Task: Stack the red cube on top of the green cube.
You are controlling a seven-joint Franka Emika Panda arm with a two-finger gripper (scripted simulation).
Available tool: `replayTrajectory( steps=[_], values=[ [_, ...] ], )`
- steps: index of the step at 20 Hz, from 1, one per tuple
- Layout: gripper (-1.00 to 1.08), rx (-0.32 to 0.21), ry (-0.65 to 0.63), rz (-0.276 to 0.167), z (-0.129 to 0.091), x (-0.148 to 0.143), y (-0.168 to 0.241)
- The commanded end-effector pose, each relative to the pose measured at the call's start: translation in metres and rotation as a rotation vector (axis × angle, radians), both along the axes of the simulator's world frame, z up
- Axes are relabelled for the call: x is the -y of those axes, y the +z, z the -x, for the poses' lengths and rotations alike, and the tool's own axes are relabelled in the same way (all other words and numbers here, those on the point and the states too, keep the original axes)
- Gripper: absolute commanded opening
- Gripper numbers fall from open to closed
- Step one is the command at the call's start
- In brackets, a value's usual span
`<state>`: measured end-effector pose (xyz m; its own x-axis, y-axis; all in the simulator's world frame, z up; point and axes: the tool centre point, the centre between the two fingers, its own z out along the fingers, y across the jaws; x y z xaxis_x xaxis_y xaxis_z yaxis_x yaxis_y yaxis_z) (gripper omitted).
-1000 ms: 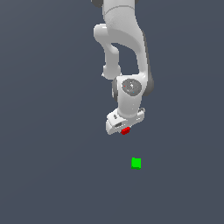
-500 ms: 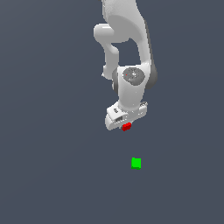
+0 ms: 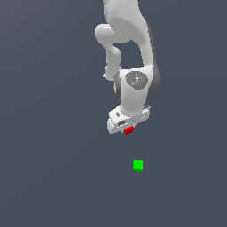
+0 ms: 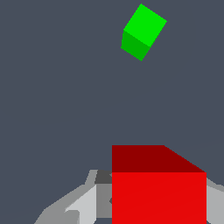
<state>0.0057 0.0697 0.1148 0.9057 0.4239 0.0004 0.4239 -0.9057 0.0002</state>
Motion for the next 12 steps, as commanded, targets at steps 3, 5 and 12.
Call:
replayTrajectory(
  steps=[3,5,12],
  values=[
    [-1.00,0.000,0.000,0.000,-0.013,-0.004,-0.005],
    [-1.00,0.000,0.000,0.000,-0.020,-0.006,-0.007],
    [-1.00,0.000,0.000,0.000,-0.053,-0.016,-0.019]
  ],
)
